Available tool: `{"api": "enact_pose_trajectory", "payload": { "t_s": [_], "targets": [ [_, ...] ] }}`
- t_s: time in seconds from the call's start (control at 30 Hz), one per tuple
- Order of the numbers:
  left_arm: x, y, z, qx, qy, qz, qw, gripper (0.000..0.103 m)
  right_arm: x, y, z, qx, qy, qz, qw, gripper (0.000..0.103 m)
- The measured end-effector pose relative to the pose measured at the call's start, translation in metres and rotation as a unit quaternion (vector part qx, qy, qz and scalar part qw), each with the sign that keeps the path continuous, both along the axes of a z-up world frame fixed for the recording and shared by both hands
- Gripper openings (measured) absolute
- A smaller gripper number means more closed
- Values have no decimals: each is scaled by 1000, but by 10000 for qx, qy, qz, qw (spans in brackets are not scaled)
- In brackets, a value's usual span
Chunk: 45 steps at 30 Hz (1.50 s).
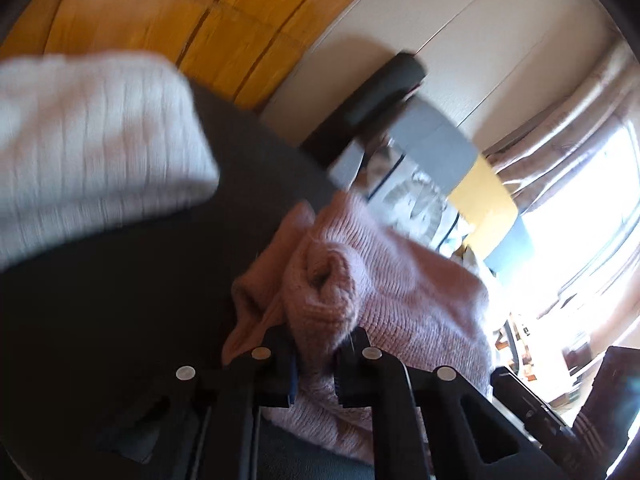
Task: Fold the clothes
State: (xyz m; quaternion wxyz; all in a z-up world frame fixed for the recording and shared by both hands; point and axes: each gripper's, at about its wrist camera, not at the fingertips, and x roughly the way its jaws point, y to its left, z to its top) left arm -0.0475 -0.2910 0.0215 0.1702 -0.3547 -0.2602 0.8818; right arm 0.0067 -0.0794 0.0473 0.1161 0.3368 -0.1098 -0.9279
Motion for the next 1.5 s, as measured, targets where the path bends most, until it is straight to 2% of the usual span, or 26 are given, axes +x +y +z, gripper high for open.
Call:
{"api": "enact_pose_trajectory", "payload": {
  "t_s": [0.07,0.17,0.2,0.27,0.33,0.4,0.47,0.5,0.53,0.63,0.73,0.77,0.8,0.83,0.87,1.0,1.13,1.2,1.33,1.4,1.47,1.5],
  "targets": [
    [-1,0,0,-262,-39,48,9996,12,8,15,-4,-123,-109,-160,9997,23],
    [-21,7,-15,-912,-455,124,9947,12,25,30,-9,-272,-216,-244,9991,23],
    [-29,6,-25,-916,-639,135,9936,13,31,32,-10,-286,-267,-214,9990,24],
    [-32,-5,-36,-573,-706,214,9956,18,41,30,-13,-215,-338,-77,9992,45],
    [-34,-6,-38,-538,-702,162,9959,20,49,19,-18,72,-312,134,9994,53],
    [-39,0,-36,-748,-651,72,9950,22,53,-1,-28,543,-361,342,9973,53],
    [-42,1,-35,-870,-666,-19,9940,23,56,-19,-40,1326,-351,122,9905,53],
    [-44,1,-35,-889,-700,-46,9936,25,59,-25,-46,1456,-366,212,9884,53],
    [-47,-2,-36,-842,-755,-64,9936,32,61,-30,-53,1586,-381,303,9861,53],
    [-52,-10,-43,-582,-881,-164,9943,33,62,-40,-66,1866,-344,381,9811,53],
    [-53,-7,-43,-752,-805,-267,9936,33,55,-44,-73,2120,-311,227,9765,53],
    [-52,-4,-42,-857,-765,-269,9930,33,52,-45,-76,2204,-300,176,9748,50],
    [-49,-2,-42,-941,-740,-262,9925,33,50,-46,-77,2228,-290,124,9744,38],
    [-47,-1,-42,-974,-746,-252,9921,34,48,-38,-74,1924,-289,60,9809,21],
    [-47,0,-42,-979,-769,-240,9919,34,47,-30,-72,1768,-273,-30,9839,18],
    [-41,5,-43,-947,-860,-247,9915,34,53,2,-62,1496,-139,-397,9879,15],
    [-21,18,-44,-1070,-863,-520,9891,34,62,36,-54,1330,-87,-767,9881,10],
    [-13,27,-42,-1044,-920,-618,9883,35,71,53,-51,1249,-85,-971,9874,1],
    [0,47,-40,-987,-1042,-708,9871,35,85,90,-48,1115,-166,-1344,9845,0],
    [8,52,-40,-968,-1059,-727,9870,35,95,105,-46,507,-211,-1249,9906,2],
    [15,55,-40,-968,-1032,-695,9875,35,94,115,-51,-460,-491,-739,9950,8],
    [16,55,-40,-955,-1016,-659,9880,35,92,116,-55,-939,-597,-477,9926,11]
  ]
}}
